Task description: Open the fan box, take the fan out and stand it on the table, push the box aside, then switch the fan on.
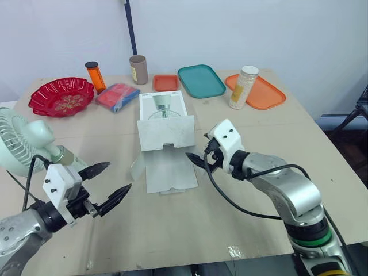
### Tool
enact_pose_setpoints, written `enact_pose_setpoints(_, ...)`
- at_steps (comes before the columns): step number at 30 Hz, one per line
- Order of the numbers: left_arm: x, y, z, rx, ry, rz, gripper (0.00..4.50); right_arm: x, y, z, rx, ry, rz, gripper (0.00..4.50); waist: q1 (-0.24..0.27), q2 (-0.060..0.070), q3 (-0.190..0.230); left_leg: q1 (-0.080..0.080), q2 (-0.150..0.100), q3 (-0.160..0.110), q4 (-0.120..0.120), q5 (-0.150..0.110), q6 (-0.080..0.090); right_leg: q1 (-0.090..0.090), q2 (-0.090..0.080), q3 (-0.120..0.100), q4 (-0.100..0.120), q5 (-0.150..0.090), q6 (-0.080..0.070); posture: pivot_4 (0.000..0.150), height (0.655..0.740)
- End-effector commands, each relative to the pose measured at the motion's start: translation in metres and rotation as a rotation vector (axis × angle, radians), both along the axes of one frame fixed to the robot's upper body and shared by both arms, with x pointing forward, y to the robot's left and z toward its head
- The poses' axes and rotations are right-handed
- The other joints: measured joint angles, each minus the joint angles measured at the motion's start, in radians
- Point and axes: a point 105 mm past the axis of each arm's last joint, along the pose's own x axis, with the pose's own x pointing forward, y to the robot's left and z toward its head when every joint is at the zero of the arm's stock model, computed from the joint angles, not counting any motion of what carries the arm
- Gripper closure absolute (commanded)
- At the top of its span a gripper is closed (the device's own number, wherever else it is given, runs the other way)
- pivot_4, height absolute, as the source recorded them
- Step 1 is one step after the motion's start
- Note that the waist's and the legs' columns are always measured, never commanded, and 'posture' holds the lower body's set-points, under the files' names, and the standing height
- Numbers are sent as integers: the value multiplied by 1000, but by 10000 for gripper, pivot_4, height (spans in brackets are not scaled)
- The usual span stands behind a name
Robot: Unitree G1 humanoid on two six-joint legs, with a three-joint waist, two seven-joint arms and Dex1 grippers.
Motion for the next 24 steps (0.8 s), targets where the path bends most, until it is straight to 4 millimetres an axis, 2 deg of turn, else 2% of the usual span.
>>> enact_pose_setpoints(1,1,-2,3,9,-19,-15,491,4,5,7,9,-35,1,0,0,0,0,0,0,0,0,0,0,0,0,0,0,0,0,1500,7400)
enact_pose_setpoints(8,1,-6,2,5,-8,-31,491,22,15,2,14,-41,-11,0,0,0,0,0,0,0,0,0,0,0,0,0,0,0,0,1500,7400)
enact_pose_setpoints(15,5,-9,0,11,-11,-54,491,39,16,-6,13,-11,-61,0,0,0,0,0,0,0,0,0,0,0,0,0,0,1,0,1500,7400)
enact_pose_setpoints(18,9,-10,0,10,-18,-57,0,45,14,-8,22,4,-99,7565,0,0,0,0,0,0,0,0,0,0,0,0,1,1,0,1500,7400)
enact_pose_setpoints(19,10,-11,0,9,-21,-58,0,47,13,-8,26,9,-116,15151,0,0,0,0,0,0,0,0,0,0,0,0,1,1,0,1500,7400)
enact_pose_setpoints(20,10,-12,0,8,-23,-60,0,49,13,-8,30,13,-130,17062,0,0,0,0,0,0,0,0,0,0,0,0,1,1,0,1500,7400)
enact_pose_setpoints(24,12,-13,0,7,-28,-62,0,55,10,-8,57,33,-195,33948,-1,0,0,0,0,0,0,0,0,0,0,0,1,1,0,1500,7400)
